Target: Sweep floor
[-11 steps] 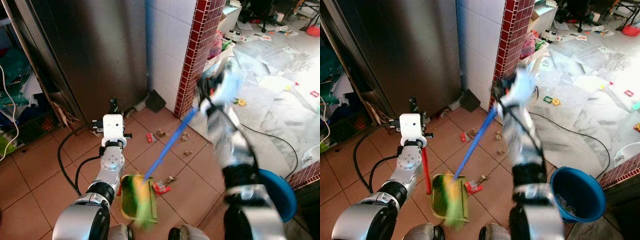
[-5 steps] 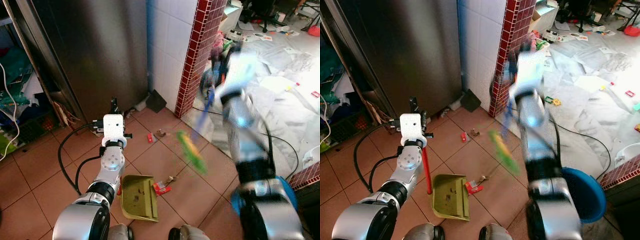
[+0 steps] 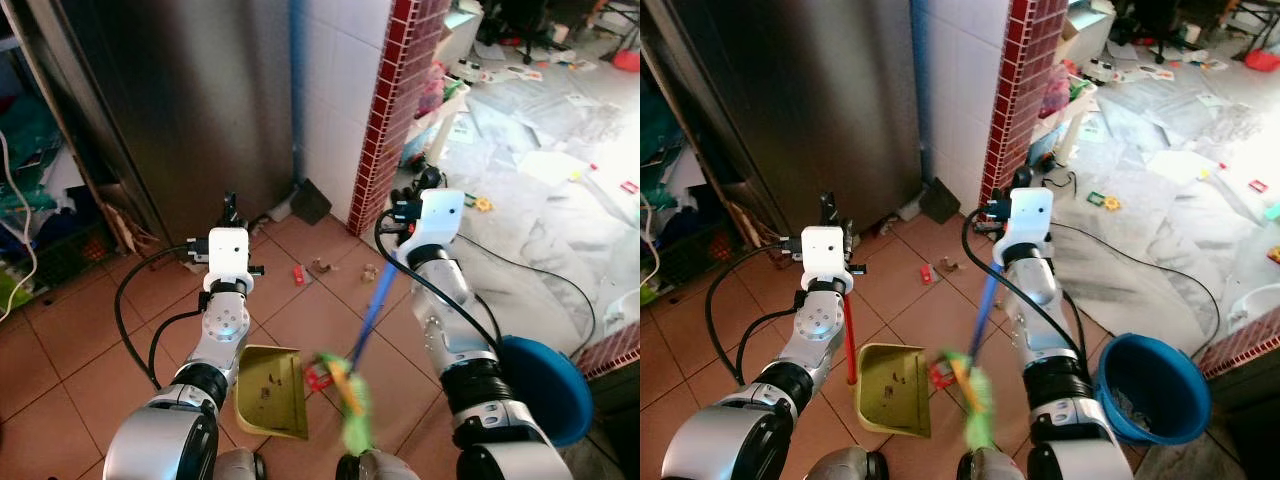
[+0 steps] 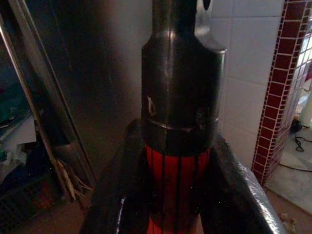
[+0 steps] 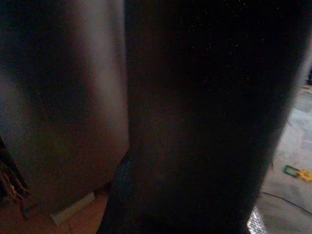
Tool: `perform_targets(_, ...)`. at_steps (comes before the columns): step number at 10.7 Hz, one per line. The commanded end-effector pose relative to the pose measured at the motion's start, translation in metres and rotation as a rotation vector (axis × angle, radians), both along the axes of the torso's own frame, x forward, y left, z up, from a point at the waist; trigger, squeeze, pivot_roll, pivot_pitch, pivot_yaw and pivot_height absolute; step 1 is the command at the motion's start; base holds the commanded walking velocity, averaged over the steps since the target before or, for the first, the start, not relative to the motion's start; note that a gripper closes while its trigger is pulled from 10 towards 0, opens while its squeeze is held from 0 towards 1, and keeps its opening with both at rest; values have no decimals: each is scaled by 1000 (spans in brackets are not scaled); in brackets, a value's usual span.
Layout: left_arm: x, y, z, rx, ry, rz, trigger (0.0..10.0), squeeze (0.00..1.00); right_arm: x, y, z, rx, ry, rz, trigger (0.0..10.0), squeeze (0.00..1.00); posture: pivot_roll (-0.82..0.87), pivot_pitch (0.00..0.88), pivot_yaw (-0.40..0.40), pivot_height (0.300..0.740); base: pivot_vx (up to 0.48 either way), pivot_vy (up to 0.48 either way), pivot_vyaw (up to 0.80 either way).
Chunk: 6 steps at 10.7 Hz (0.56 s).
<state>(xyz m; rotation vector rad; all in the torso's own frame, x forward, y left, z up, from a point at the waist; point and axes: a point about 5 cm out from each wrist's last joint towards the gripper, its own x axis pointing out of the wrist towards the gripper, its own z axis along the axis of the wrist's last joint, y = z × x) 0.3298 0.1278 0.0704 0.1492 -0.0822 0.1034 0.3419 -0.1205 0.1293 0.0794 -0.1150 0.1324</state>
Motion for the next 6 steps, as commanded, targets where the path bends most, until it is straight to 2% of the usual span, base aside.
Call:
perform_targets(1,6,-1,9,27,-32,-10,10000,0,2,1,15,17,-55,7,10000,0,-104,51,-26,740,0,0,0)
perform_targets(3,7,2,8,102,-11,36,10000,0,5,5,21,82,-32,35,10000,0,-111,46,-23,740,0,0,0)
perform_targets(5,9,5,8,90,1,54,10000,0,8,6,28,132,1,80,10000,0,-126,50,-18,740,0,0,0)
perform_targets(6,9,2,10,65,-9,17,10000,0,11,11,39,181,38,154,10000,0,-133,55,-14,740,0,0,0)
